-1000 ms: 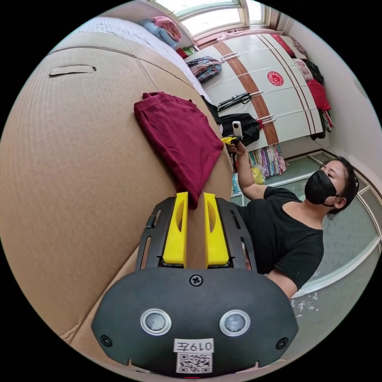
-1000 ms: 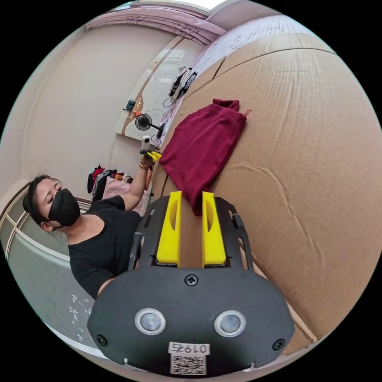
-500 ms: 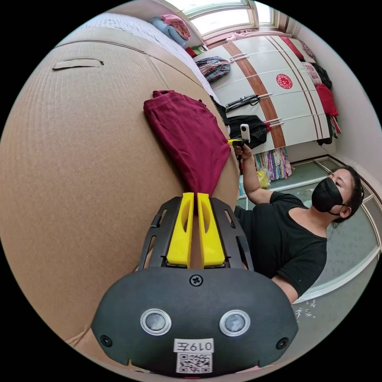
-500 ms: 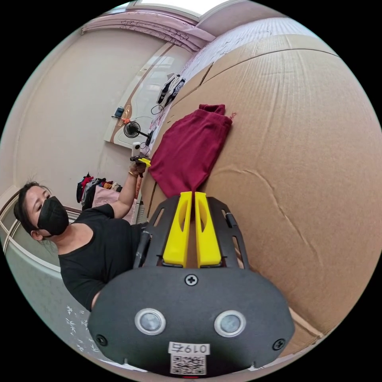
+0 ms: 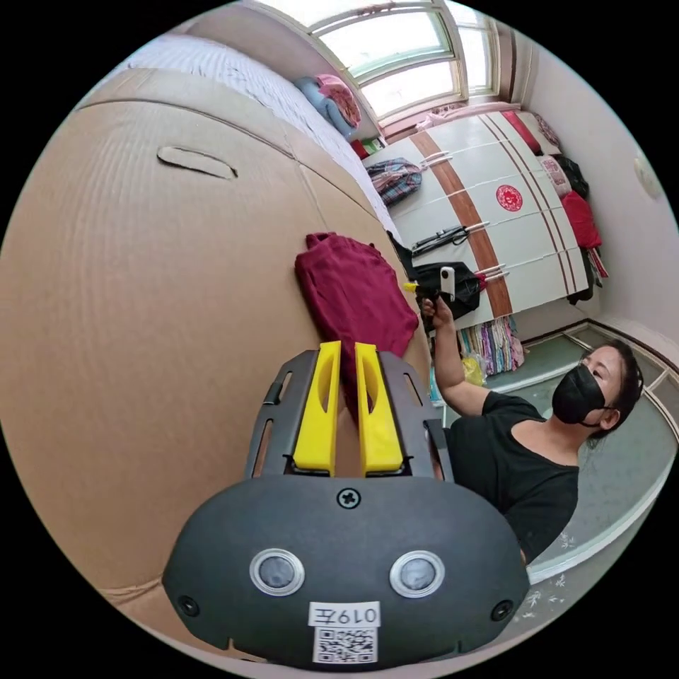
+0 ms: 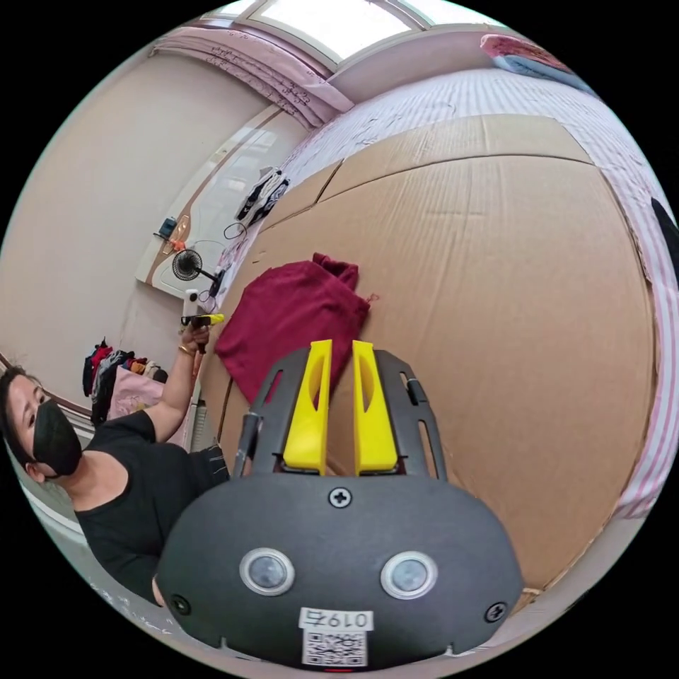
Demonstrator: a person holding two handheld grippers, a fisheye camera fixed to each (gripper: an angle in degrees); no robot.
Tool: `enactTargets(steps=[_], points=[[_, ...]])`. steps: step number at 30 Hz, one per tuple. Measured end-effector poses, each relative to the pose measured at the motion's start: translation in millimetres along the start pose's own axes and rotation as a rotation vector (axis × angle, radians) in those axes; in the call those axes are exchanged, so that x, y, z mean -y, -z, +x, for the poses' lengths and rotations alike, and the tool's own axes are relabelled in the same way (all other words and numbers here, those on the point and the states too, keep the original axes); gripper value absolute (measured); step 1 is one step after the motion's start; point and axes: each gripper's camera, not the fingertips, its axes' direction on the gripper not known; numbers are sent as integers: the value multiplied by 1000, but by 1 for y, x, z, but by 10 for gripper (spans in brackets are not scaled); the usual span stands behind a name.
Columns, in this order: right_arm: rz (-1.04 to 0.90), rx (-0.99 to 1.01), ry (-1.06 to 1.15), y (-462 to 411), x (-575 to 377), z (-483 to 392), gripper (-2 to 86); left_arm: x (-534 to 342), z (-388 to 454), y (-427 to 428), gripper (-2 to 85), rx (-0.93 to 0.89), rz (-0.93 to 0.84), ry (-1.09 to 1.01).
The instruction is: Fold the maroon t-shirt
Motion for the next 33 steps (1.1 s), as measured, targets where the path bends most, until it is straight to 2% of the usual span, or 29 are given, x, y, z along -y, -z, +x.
enactTargets(steps=[5, 10, 20, 23, 27, 33], points=[[42, -1, -92, -15, 17, 14, 66, 25, -10, -7, 74, 39, 121, 101], [32, 22, -108, -28, 13, 13, 70, 47, -13, -30, 91, 51, 98, 151], [11, 33, -56, -41, 3, -1, 24, 76, 10, -81, 35, 157, 25, 153], [79, 14, -26, -30, -5, -12, 14, 78, 24, -89, 26, 203, 76, 119], [63, -47, -32, -32, -13, -17, 13, 80, 37, -104, 19, 265, 110, 116], [45, 8, -74, -36, -33, -10, 29, 85, 50, -134, 16, 242, 118, 137]])
